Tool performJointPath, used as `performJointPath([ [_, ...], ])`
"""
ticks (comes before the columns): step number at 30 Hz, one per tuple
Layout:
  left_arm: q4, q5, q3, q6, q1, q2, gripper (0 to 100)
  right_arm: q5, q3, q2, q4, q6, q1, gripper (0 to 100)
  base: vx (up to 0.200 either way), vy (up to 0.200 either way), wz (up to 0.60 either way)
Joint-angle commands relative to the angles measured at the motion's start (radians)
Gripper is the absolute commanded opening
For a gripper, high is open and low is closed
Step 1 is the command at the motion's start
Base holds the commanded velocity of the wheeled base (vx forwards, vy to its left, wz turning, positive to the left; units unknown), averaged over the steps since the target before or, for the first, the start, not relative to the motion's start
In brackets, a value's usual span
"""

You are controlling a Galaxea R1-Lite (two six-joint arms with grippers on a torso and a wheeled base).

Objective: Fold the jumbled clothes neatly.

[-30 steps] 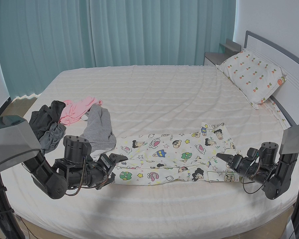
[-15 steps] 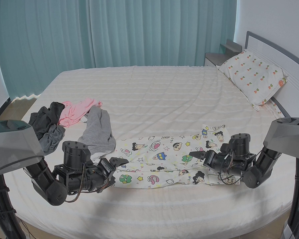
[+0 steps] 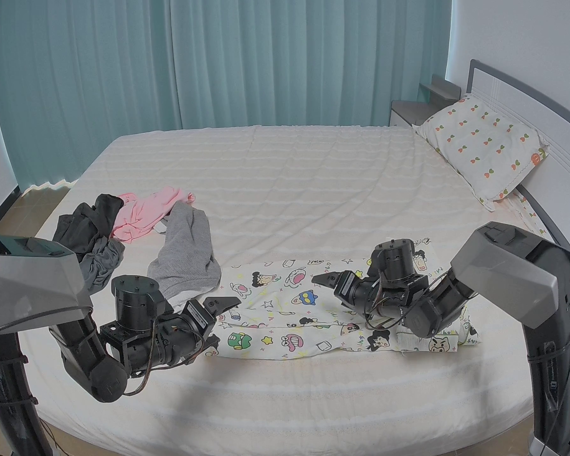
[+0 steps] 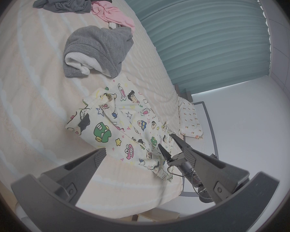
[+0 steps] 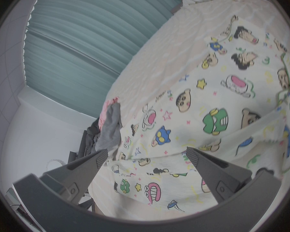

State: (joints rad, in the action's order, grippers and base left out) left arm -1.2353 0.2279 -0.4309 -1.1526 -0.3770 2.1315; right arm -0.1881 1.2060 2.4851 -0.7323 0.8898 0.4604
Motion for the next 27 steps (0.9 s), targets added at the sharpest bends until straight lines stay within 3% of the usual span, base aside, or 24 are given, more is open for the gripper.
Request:
performJointPath([
  [1, -0.003, -0.002, 0.004, 0.001, -0.002, 0.022, 100, 0.001, 0.038, 0.040, 0.042, 0.001, 0.009, 100, 0.000, 0.000, 0.00],
  [27, -0.007, -0.032, 0.004, 0.008, -0.019, 0.038, 100, 0.087, 0.035, 0.005, 0.189, -0.002, 0.066, 100, 0.000, 0.000, 0.00],
])
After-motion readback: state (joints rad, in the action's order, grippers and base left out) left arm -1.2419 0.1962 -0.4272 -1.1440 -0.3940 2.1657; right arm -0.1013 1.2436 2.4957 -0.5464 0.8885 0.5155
